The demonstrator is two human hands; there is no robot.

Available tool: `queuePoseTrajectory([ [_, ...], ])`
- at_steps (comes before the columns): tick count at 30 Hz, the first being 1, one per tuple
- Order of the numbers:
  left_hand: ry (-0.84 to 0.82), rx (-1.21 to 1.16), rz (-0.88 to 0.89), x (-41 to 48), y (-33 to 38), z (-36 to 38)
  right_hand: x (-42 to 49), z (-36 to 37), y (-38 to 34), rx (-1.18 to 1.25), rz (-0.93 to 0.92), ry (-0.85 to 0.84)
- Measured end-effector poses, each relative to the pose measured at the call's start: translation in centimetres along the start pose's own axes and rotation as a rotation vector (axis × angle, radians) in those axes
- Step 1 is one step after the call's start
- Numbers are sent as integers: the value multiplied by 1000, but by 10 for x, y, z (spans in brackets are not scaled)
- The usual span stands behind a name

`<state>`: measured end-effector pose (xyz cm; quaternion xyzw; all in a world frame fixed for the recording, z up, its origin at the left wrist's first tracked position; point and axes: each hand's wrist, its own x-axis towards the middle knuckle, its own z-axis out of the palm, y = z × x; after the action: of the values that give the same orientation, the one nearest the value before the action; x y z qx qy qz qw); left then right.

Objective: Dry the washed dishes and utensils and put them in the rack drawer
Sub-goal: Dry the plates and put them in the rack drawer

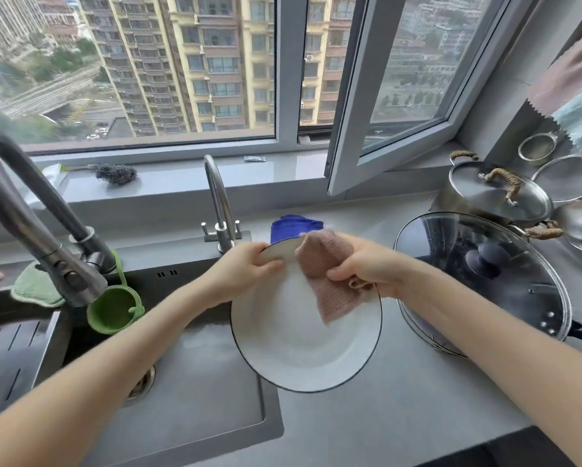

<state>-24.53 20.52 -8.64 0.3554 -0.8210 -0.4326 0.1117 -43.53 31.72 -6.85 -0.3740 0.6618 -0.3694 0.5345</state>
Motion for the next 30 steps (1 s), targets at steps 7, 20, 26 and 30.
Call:
queuePoseTrajectory([
  [7, 243, -280, -155, 1, -3, 15, 6, -9, 6, 426, 100, -60],
  [20, 789, -558, -552, 4, -27, 64, -6, 118, 43, 919, 14, 667],
  [26, 556, -443, -373, -14, -32, 45, -73, 69, 48, 765, -120, 854],
  [30, 340, -277, -199, -28, -12, 45, -84, 55, 46, -364, -199, 942],
])
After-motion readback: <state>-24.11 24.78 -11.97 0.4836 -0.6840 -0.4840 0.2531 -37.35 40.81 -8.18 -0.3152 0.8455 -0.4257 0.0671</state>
